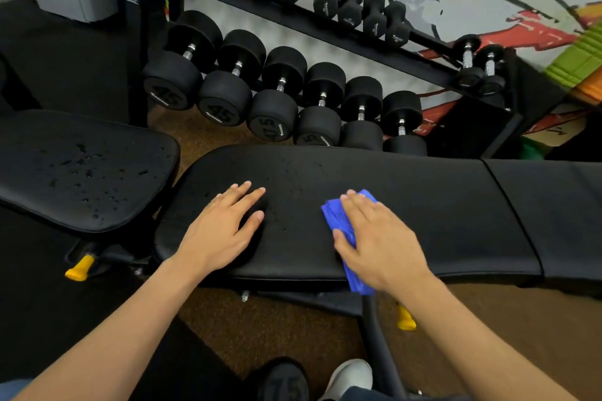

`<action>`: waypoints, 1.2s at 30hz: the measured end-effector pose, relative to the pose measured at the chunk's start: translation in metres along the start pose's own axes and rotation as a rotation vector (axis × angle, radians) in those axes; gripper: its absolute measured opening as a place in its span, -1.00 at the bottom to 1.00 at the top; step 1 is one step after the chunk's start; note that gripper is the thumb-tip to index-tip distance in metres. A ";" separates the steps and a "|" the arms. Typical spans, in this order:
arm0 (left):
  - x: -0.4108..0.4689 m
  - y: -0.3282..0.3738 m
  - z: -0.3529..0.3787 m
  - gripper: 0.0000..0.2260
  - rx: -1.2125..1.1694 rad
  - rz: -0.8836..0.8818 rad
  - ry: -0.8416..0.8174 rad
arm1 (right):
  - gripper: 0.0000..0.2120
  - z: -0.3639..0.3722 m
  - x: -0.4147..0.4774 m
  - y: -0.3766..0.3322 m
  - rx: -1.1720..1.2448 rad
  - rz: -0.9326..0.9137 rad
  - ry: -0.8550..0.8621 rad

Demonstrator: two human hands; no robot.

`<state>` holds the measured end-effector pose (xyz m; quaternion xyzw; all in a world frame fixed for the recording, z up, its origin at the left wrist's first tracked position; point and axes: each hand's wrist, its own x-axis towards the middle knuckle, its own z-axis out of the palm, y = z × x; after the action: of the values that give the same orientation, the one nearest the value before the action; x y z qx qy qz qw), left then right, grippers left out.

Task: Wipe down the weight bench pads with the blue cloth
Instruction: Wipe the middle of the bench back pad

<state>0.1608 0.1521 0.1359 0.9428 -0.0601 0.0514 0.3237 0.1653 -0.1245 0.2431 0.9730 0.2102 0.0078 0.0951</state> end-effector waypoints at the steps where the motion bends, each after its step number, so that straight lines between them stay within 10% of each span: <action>1: -0.001 0.000 0.001 -0.48 -0.009 -0.010 0.000 | -0.37 -0.001 0.009 0.013 -0.002 0.081 0.009; 5: -0.006 -0.001 0.001 -0.50 -0.039 -0.061 -0.023 | -0.37 0.004 0.066 0.025 -0.064 0.229 0.000; 13: -0.002 -0.007 0.005 -0.30 0.031 -0.050 -0.065 | -0.47 0.011 0.016 -0.037 0.043 -0.092 -0.041; 21: -0.008 -0.012 0.007 -0.31 0.011 -0.043 -0.074 | -0.47 0.015 0.094 0.005 -0.009 0.309 -0.041; 27: 0.000 -0.009 0.002 -0.33 0.015 -0.054 -0.086 | -0.49 0.023 0.032 -0.043 0.008 -0.114 -0.027; 36: -0.002 -0.011 0.000 -0.46 -0.003 -0.042 -0.103 | -0.50 0.009 0.093 0.013 -0.026 0.217 -0.078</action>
<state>0.1607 0.1606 0.1287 0.9449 -0.0567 -0.0041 0.3225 0.2563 -0.0994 0.2348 0.9883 0.0997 -0.0172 0.1145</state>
